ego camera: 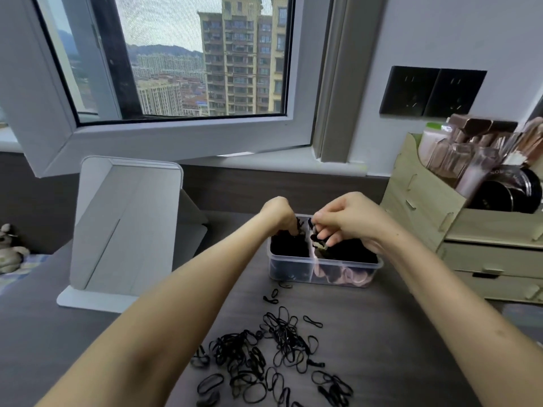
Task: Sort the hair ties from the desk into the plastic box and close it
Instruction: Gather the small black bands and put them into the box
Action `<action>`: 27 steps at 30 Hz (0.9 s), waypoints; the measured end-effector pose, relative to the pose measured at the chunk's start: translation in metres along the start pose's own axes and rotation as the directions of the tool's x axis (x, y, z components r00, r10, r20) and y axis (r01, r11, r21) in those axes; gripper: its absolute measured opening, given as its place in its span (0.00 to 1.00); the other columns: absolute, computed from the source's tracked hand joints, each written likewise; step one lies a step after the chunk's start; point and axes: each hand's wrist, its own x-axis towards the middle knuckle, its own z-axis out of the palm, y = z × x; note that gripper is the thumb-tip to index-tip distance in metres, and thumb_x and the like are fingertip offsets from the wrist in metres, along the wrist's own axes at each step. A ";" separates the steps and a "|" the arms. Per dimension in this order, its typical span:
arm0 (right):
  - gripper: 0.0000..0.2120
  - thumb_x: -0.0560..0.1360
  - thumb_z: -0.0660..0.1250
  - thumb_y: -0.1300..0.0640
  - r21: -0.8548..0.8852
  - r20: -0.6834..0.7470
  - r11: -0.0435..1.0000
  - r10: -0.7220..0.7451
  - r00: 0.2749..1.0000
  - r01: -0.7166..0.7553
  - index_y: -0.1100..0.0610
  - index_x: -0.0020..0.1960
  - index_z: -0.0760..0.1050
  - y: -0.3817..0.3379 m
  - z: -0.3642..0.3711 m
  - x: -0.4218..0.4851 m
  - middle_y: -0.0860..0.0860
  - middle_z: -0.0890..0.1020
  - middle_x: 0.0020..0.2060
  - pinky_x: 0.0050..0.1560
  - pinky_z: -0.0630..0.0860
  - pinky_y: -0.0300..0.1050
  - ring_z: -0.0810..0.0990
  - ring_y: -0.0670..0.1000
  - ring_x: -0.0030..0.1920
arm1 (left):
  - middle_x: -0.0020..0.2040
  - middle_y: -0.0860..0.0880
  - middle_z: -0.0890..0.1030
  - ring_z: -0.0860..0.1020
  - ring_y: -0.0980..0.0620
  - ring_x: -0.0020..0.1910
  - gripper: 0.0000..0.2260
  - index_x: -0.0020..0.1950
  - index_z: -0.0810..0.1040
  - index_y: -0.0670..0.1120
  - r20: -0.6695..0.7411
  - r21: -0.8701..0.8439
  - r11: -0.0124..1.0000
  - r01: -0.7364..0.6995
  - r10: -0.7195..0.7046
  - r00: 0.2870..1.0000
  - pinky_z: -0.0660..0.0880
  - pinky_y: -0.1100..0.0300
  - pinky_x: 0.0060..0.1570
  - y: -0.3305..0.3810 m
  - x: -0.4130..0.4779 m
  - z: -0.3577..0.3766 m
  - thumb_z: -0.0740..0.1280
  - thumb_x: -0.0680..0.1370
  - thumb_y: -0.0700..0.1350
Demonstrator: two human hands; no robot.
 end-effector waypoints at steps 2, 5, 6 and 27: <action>0.06 0.74 0.66 0.68 -0.028 0.004 1.000 0.008 1.000 -0.008 0.68 0.40 0.79 0.004 0.005 0.003 0.59 0.78 0.30 0.26 0.77 0.37 0.77 0.48 0.26 | 0.56 0.35 0.80 0.80 0.43 0.51 0.15 0.58 0.77 0.34 0.116 -0.063 0.998 0.016 -0.008 0.993 0.77 0.52 0.53 0.004 -0.003 -0.002 0.69 0.72 0.36; 0.09 0.73 0.66 0.70 -0.069 -0.012 0.997 0.028 1.000 -0.029 0.62 0.35 0.77 0.008 0.017 0.011 0.56 0.78 0.28 0.23 0.74 0.36 0.76 0.49 0.26 | 0.65 0.35 0.74 0.76 0.41 0.61 0.18 0.66 0.71 0.34 0.233 -0.203 0.977 0.063 -0.014 0.972 0.73 0.51 0.62 0.005 -0.012 -0.013 0.61 0.76 0.30; 0.11 0.72 0.66 0.70 -0.077 -0.018 0.996 0.040 0.999 -0.041 0.60 0.34 0.77 0.009 0.021 0.015 0.56 0.78 0.28 0.22 0.73 0.35 0.75 0.50 0.26 | 0.66 0.36 0.73 0.74 0.40 0.64 0.19 0.67 0.70 0.35 0.258 -0.233 0.970 0.071 -0.009 0.966 0.72 0.51 0.64 0.005 -0.013 -0.018 0.60 0.76 0.29; 0.11 0.79 0.61 0.58 -0.309 0.155 0.947 -0.044 0.987 0.091 0.55 0.57 0.79 0.065 0.021 -0.079 0.47 0.82 0.50 0.56 0.76 0.40 0.80 0.43 0.50 | 0.41 0.52 0.83 0.79 0.55 0.40 0.08 0.47 0.83 0.46 -0.342 -0.115 0.930 -0.349 0.293 0.893 0.76 0.59 0.45 -0.087 -0.087 0.000 0.65 0.76 0.46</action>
